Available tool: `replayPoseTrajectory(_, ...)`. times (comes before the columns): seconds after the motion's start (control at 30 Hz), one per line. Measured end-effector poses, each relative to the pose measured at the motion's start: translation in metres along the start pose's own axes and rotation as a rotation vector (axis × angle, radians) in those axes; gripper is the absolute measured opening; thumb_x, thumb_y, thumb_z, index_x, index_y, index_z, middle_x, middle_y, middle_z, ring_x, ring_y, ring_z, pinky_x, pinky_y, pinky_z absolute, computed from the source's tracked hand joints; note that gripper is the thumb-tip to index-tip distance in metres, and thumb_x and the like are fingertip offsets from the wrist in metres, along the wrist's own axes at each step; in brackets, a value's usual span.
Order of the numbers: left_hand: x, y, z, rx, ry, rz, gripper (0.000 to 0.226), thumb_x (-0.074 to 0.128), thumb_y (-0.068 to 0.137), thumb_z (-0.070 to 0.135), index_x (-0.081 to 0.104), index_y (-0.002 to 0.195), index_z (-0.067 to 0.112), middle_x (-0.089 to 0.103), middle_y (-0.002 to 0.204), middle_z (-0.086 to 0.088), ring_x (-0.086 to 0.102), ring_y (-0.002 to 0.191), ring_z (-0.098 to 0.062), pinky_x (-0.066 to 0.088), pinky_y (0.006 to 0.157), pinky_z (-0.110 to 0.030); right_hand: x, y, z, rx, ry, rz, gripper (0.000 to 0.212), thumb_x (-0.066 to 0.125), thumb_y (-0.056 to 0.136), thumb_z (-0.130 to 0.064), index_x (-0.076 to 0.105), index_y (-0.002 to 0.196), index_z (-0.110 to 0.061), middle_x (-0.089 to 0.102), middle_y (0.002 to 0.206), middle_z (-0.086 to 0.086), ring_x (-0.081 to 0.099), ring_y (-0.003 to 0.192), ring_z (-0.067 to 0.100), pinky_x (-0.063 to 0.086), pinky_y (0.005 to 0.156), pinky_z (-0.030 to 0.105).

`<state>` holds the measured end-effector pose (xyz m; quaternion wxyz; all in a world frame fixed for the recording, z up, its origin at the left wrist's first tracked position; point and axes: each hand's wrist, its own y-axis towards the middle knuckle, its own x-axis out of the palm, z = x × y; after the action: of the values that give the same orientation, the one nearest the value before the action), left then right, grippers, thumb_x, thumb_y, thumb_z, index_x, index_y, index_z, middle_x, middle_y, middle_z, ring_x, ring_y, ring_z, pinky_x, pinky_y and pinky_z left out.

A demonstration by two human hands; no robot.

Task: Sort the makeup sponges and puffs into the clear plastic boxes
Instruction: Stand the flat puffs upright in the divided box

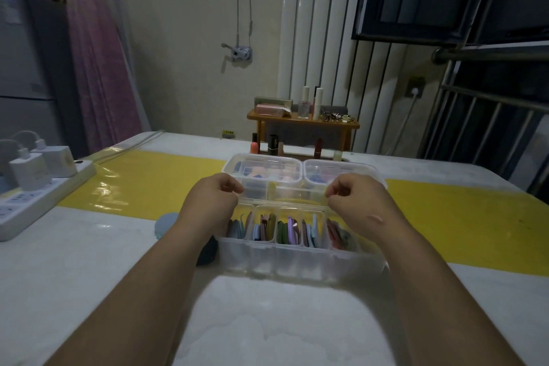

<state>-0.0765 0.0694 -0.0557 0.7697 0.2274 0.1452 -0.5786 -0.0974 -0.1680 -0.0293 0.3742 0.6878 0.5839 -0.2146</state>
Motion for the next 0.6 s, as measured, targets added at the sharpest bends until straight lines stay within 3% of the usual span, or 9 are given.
replayPoseTrajectory(0.1,-0.006,0.001,-0.001,-0.016,-0.066,0.026,0.027,0.054,0.083,-0.002,0.064,0.089,0.022,0.067,0.093,-0.003,0.062,0.084,-0.021,0.045,0.06,-0.029,0.006,0.0,0.0,-0.036,-0.003,0.02,0.017,0.055,0.09,-0.019,0.065,0.087,-0.032,0.063,0.082,-0.01,0.06,0.078,0.013,0.057,0.073,0.039)
replayPoseTrajectory(0.2,-0.017,0.004,0.0,-0.061,-0.097,-0.008,0.023,0.056,0.085,0.0,0.064,0.092,0.02,0.069,0.094,-0.005,0.061,0.081,-0.024,0.045,0.062,-0.031,0.009,0.001,-0.001,-0.075,0.002,0.035,0.018,0.055,0.093,-0.018,0.068,0.098,-0.029,0.063,0.087,-0.01,0.06,0.078,0.009,0.059,0.075,0.037)
replayPoseTrajectory(0.33,-0.032,0.005,0.005,-0.033,-0.036,-0.088,0.025,0.055,0.087,-0.003,0.068,0.086,0.018,0.068,0.092,-0.004,0.057,0.081,-0.019,0.041,0.062,-0.028,0.013,0.002,0.0,-0.106,0.003,0.021,0.017,0.054,0.095,-0.019,0.067,0.1,-0.028,0.063,0.089,-0.011,0.06,0.079,0.008,0.059,0.077,0.036)
replayPoseTrajectory(0.43,-0.039,0.004,0.0,-0.038,-0.011,-0.098,0.026,0.059,0.087,-0.001,0.071,0.08,0.02,0.068,0.087,-0.005,0.056,0.078,-0.019,0.047,0.069,-0.03,0.014,0.003,0.002,-0.124,0.001,0.015,0.017,0.055,0.095,-0.019,0.068,0.101,-0.028,0.063,0.09,-0.012,0.06,0.08,0.008,0.058,0.077,0.035)
replayPoseTrajectory(0.6,-0.045,-0.002,-0.014,-0.081,0.095,-0.184,0.018,0.071,0.077,0.003,0.076,0.069,0.018,0.071,0.074,-0.005,0.062,0.076,-0.022,0.048,0.065,-0.03,0.018,0.001,0.0,-0.148,0.028,0.025,0.018,0.055,0.096,-0.018,0.068,0.099,-0.03,0.063,0.09,-0.014,0.06,0.082,0.007,0.057,0.076,0.031)
